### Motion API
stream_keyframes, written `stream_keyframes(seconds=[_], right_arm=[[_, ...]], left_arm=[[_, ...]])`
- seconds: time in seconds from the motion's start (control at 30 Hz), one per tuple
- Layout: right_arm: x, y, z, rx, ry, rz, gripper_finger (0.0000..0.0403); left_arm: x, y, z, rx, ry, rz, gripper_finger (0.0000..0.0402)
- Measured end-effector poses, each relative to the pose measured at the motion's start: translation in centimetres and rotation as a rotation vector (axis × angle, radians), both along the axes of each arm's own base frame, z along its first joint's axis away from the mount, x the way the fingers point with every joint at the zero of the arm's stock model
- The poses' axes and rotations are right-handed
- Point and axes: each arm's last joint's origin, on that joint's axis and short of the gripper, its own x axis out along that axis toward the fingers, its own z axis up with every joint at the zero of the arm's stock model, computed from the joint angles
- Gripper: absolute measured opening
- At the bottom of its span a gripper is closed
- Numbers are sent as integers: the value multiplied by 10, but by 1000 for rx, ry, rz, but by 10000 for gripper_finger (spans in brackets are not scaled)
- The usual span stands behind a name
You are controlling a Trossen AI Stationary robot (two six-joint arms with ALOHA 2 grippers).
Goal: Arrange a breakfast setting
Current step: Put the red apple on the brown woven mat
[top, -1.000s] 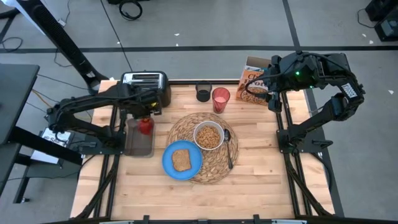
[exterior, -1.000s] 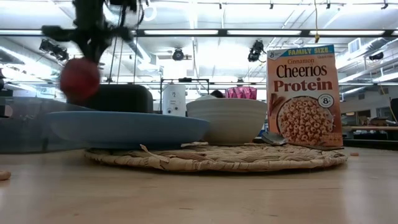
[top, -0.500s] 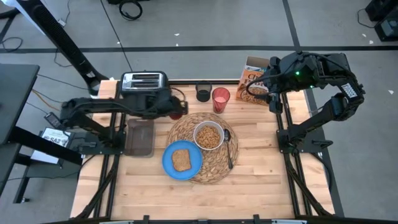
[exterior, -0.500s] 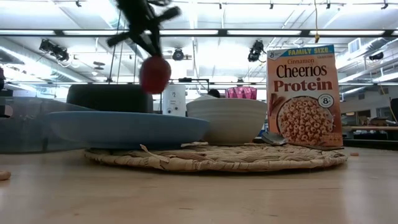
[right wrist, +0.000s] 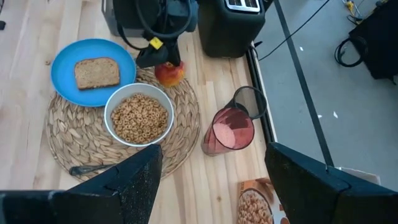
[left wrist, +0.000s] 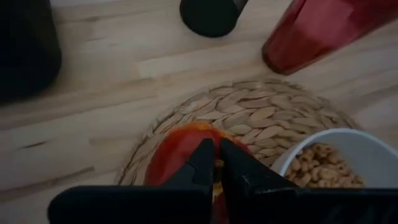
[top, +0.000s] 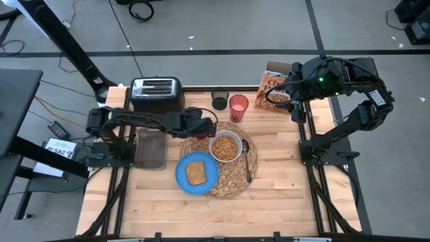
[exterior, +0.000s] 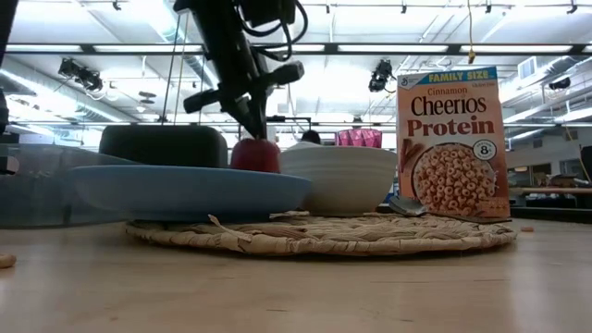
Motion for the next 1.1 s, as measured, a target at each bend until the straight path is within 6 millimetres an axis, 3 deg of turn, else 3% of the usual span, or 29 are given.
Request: stream_keyframes(seconds=[0.27,1.1], right_arm=[[0,0,0,0,0,0,289],[0,0,0,7,-4,-16,293]], left_arm=[[1,-2,-17,-12,87,16,20],[-5,-17,-23,-23,116,32,44]])
